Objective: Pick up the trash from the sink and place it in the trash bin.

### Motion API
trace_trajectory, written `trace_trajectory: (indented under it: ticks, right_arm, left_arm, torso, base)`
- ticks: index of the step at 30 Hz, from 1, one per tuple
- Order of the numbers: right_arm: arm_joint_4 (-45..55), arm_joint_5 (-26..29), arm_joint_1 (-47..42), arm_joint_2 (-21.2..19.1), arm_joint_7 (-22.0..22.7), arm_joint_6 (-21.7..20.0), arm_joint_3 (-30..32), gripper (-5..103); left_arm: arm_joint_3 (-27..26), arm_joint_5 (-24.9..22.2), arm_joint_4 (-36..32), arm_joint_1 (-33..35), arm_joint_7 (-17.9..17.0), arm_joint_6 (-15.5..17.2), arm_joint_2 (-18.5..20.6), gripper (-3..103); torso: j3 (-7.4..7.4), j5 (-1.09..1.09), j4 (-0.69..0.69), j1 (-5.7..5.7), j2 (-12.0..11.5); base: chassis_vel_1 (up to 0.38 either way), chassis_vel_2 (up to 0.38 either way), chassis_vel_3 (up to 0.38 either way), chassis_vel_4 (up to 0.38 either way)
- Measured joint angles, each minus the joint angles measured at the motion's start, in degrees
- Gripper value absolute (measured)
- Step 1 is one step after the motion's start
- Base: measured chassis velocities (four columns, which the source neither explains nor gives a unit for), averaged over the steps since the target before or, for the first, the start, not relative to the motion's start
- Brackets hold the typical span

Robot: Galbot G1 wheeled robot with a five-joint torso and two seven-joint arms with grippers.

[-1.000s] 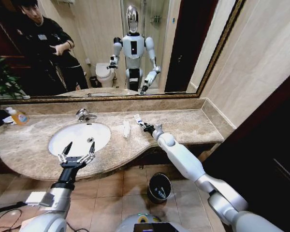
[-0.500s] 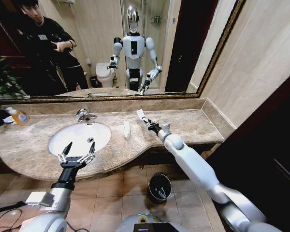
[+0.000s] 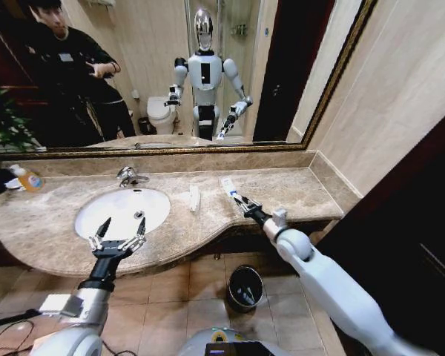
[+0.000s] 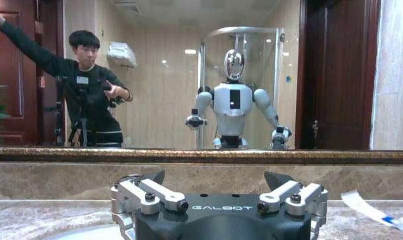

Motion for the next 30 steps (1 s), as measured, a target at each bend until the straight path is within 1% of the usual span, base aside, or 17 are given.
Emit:
trace_trajectory:
  ticks: [1, 4, 5, 9, 10, 11, 12, 13, 15, 16, 17, 20, 21, 24, 25, 28, 30]
  right_arm:
    - [0.0, 0.0, 0.0, 0.0, 0.0, 0.0, 0.0, 25]
    - [1.5, -0.3, -5.1, -0.5, -2.0, 1.8, 3.1, 25]
    - [1.5, -0.3, -5.1, -0.5, -2.0, 1.8, 3.1, 25]
    - [2.3, -1.1, -12.8, -0.6, -6.0, 6.4, 7.1, 25]
    - [2.3, -1.1, -12.8, -0.6, -6.0, 6.4, 7.1, 25]
    - [2.4, -1.2, -13.8, -0.6, -7.0, 7.1, 7.7, 25]
    - [2.4, -1.7, -16.5, -0.6, -9.9, 9.6, 9.2, 25]
    - [2.4, -1.7, -16.5, -0.6, -9.9, 9.6, 9.2, 25]
    - [2.4, -1.4, -19.5, -0.5, -12.9, 12.4, 11.1, 25]
    - [2.3, -1.0, -20.5, -0.5, -13.5, 13.2, 11.6, 25]
    - [2.3, -1.0, -20.5, -0.5, -13.5, 13.2, 11.6, 25]
    - [-0.2, -0.9, -22.9, 0.0, -15.1, 16.9, 12.5, 25]
    - [-0.2, -0.9, -22.9, 0.0, -15.1, 16.9, 12.5, 25]
    - [-4.0, -1.8, -24.8, 1.1, -17.1, 20.6, 12.9, 25]
    - [-4.0, -1.8, -24.8, 1.1, -17.1, 20.6, 12.9, 25]
    - [-7.1, -2.3, -27.2, 2.3, -20.9, 23.6, 13.1, 25]
    - [-8.0, -2.5, -27.7, 2.7, -21.7, 24.3, 13.2, 25]
  left_arm:
    - [0.0, 0.0, 0.0, 0.0, 0.0, 0.0, 0.0, 100]
    - [0.0, 0.0, 0.0, 0.0, 0.0, 0.0, 0.0, 100]
    - [0.0, 0.0, 0.0, 0.0, 0.0, 0.0, 0.0, 100]
    - [0.0, 0.0, 0.0, 0.0, 0.0, 0.0, 0.0, 100]
    - [0.0, 0.0, 0.0, 0.0, 0.0, 0.0, 0.0, 100]
    - [0.0, 0.0, 0.0, 0.0, 0.0, 0.0, 0.0, 100]
    - [0.0, 0.0, 0.0, 0.0, 0.0, 0.0, 0.0, 100]
    - [0.0, 0.0, 0.0, 0.0, 0.0, 0.0, 0.0, 100]
    - [0.0, 0.0, 0.0, 0.0, 0.0, 0.0, 0.0, 100]
    - [0.0, 0.0, 0.0, 0.0, 0.0, 0.0, 0.0, 100]
    - [0.0, 0.0, 0.0, 0.0, 0.0, 0.0, 0.0, 100]
    - [0.0, 0.0, 0.0, 0.0, 0.0, 0.0, 0.0, 100]
    - [0.0, 0.0, 0.0, 0.0, 0.0, 0.0, 0.0, 100]
    - [0.0, 0.0, 0.0, 0.0, 0.0, 0.0, 0.0, 100]
    - [0.0, 0.0, 0.0, 0.0, 0.0, 0.0, 0.0, 100]
    - [0.0, 0.0, 0.0, 0.0, 0.0, 0.0, 0.0, 100]
    - [0.0, 0.0, 0.0, 0.0, 0.0, 0.0, 0.0, 100]
  torso:
    - [0.0, 0.0, 0.0, 0.0, 0.0]
    - [0.0, 0.0, 0.01, 0.0, 0.0]
    - [0.0, 0.0, 0.01, 0.0, 0.0]
    - [0.0, 0.0, 0.01, 0.0, 0.0]
    - [0.0, 0.0, 0.01, 0.0, 0.0]
    - [0.0, 0.0, 0.01, 0.0, 0.0]
    - [0.0, 0.0, 0.01, 0.0, 0.0]
    - [0.0, 0.0, 0.01, 0.0, 0.0]
    - [0.0, -0.01, 0.01, 0.0, 0.0]
    - [0.0, -0.02, 0.01, 0.0, 0.0]
    - [0.0, -0.02, 0.01, 0.0, 0.0]
    - [0.0, -0.02, 0.01, 0.0, 0.0]
    - [0.0, -0.02, 0.01, 0.0, 0.0]
    - [0.0, -0.02, 0.02, 0.0, 0.0]
    - [0.0, -0.02, 0.02, 0.0, 0.0]
    - [0.0, -0.02, 0.0, 0.01, 0.0]
    - [0.0, -0.03, 0.01, 0.01, 0.0]
  base:
    - [0.0, 0.0, 0.0, 0.0]
    - [0.0, 0.0, 0.0, 0.0]
    - [0.0, 0.0, 0.0, 0.0]
    - [0.0, 0.0, 0.0, 0.0]
    - [0.0, 0.0, 0.0, 0.0]
    - [0.0, 0.0, 0.0, 0.0]
    - [0.0, 0.0, 0.0, 0.0]
    - [0.0, 0.0, 0.0, 0.0]
    - [0.0, 0.0, 0.0, 0.0]
    - [0.0, 0.0, 0.0, 0.0]
    - [0.0, 0.0, 0.0, 0.0]
    - [0.0, 0.0, 0.0, 0.0]
    - [0.0, 0.0, 0.0, 0.0]
    - [0.0, 0.0, 0.0, 0.0]
    - [0.0, 0.0, 0.0, 0.0]
    - [0.0, 0.0, 0.0, 0.0]
    - [0.0, 0.0, 0.0, 0.0]
